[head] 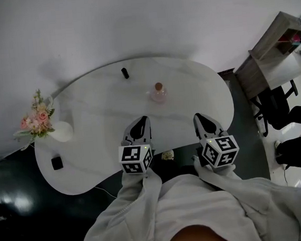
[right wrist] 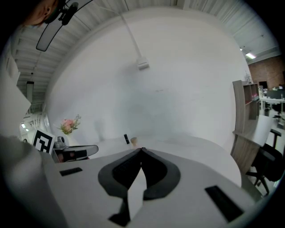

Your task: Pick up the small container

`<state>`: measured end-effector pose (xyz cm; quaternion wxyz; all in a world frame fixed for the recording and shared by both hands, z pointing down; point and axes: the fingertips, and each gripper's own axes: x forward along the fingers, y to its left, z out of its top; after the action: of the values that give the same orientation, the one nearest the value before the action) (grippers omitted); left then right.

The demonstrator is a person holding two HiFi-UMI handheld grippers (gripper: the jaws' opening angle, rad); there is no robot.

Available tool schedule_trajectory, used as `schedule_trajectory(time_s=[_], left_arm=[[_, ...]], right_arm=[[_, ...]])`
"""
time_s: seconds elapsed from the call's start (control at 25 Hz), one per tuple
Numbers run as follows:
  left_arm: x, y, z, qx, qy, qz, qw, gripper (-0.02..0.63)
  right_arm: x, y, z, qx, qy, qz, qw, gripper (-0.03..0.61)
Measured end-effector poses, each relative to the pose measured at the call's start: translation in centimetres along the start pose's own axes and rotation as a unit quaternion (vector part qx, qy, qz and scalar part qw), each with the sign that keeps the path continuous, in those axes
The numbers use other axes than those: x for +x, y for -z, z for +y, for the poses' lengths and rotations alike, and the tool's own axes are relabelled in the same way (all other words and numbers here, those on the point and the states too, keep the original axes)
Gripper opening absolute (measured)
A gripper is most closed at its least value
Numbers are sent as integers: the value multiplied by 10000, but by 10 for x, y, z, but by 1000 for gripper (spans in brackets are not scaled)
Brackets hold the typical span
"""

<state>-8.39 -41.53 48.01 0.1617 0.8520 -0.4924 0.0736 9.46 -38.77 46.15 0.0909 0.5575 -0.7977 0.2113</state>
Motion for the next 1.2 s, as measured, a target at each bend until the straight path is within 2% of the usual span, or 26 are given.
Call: schedule_trajectory(time_s=[0.48,0.88,0.92,1.0,1.04,1.2], left_arm=[[33,-4,0,55,301,27,9995,18],[62,-16,1,-119,189,-108,9997,23],[67,-16,2,-143,202,-97,9996,37],[76,-14,3,-196,277,-36,9994,157],[81,-13,4,-205,309,2,9993,180],[100,-5,6,-60,366,150,9992,196]], right_arm=[[12,-5,-20,-149,250,54,9996,51],[32,-12,-25,-237,-17,299,9993,51],[34,-12,-26,-239,-35,342,9991,51],[39,-11,-28,-242,-60,421,9988,51],[41,-10,-29,-243,-70,460,9986,51],[49,-4,-32,-217,-91,628,9978,51]])
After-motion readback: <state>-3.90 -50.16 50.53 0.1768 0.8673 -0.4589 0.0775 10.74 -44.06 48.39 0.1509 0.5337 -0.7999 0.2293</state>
